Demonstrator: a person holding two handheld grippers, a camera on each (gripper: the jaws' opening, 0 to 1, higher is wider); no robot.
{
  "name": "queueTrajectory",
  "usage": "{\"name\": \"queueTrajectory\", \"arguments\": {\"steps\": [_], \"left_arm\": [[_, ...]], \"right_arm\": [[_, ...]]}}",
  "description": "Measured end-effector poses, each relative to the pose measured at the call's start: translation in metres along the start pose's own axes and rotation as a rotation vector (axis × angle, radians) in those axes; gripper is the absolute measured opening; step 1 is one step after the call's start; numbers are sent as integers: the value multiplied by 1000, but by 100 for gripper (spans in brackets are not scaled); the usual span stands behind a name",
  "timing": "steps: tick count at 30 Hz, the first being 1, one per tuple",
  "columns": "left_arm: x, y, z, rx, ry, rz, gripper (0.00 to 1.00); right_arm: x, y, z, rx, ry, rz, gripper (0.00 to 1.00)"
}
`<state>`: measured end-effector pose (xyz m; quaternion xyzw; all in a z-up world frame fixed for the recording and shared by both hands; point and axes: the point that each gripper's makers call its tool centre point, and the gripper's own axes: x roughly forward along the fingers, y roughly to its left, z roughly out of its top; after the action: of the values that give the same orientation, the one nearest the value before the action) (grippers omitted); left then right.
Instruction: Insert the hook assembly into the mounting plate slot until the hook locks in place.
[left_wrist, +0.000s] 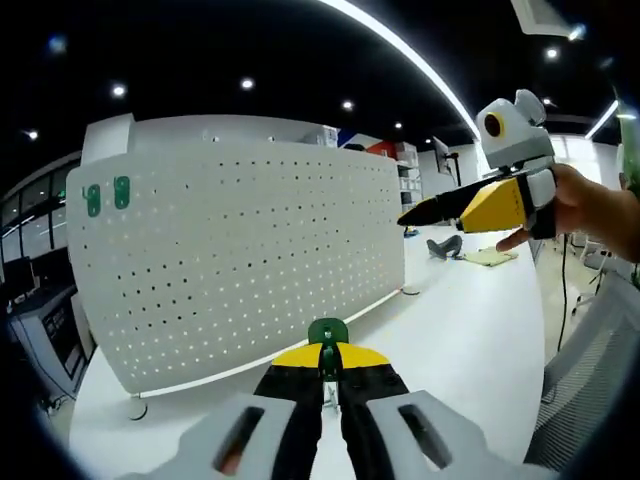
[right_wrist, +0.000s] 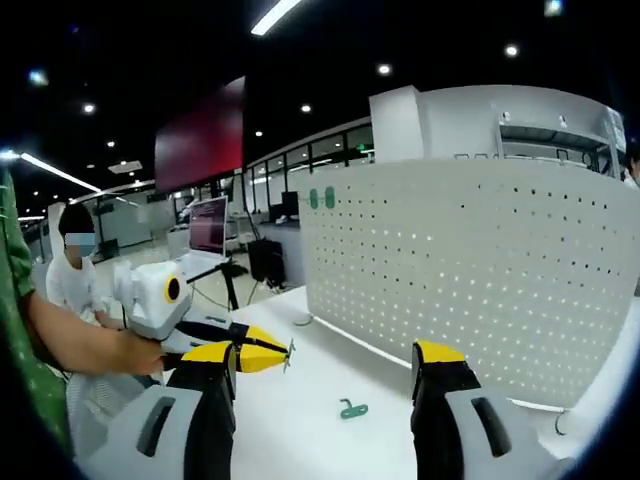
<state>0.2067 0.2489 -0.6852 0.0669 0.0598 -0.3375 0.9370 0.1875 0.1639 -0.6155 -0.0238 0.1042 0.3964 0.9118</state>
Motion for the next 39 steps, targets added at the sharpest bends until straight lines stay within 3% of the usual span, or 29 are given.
{"name": "queueTrajectory", "arguments": {"steps": [10,15,25,39], "left_arm": [[-3,9,4,-24,-14,27,4],[-5,17,9,-33,-22,48,4],[-2,33,41,-25,-63,95,4],[-4,104,106,-18,-149,263,4]], "right_arm": [[-26,-20,5,-19,-5,10,72],[-39,-22,14,1,-37,54,72],[-47,-23,23,-36,-32,51,72],[-54,-29,27,-56,-28,43,72]]}}
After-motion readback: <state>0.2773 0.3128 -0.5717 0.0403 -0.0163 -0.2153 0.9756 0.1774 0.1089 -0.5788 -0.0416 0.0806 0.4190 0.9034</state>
